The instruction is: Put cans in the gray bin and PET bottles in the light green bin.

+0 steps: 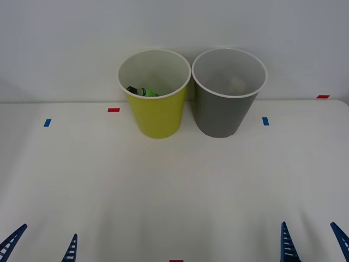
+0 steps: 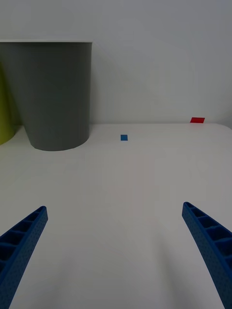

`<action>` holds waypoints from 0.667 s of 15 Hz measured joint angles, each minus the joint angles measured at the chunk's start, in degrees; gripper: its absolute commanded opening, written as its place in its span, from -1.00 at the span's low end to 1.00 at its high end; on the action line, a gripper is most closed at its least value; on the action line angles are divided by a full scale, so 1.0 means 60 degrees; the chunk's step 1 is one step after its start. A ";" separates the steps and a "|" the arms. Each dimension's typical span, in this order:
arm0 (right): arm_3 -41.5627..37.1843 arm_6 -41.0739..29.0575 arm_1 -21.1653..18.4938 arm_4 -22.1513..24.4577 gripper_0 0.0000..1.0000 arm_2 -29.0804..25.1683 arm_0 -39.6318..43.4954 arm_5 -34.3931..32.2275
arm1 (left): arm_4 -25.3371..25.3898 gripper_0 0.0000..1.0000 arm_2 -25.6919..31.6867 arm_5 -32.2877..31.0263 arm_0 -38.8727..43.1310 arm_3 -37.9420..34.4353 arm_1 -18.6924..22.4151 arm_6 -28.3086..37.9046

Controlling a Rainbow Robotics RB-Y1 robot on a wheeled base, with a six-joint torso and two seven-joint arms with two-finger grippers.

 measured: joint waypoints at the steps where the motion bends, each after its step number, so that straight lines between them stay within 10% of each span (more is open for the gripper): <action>1: 0.0000 0.0000 0.0000 0.0000 0.93 0.0000 0.0000 0.0000 | -0.0001 1.00 0.0000 0.0001 0.0000 0.0000 0.0000 0.0000; 10: 0.0000 0.0000 0.0000 0.0000 0.93 0.0000 0.0000 0.0000 | -0.0002 1.00 -0.0001 0.0003 0.0000 0.0000 0.0000 0.0000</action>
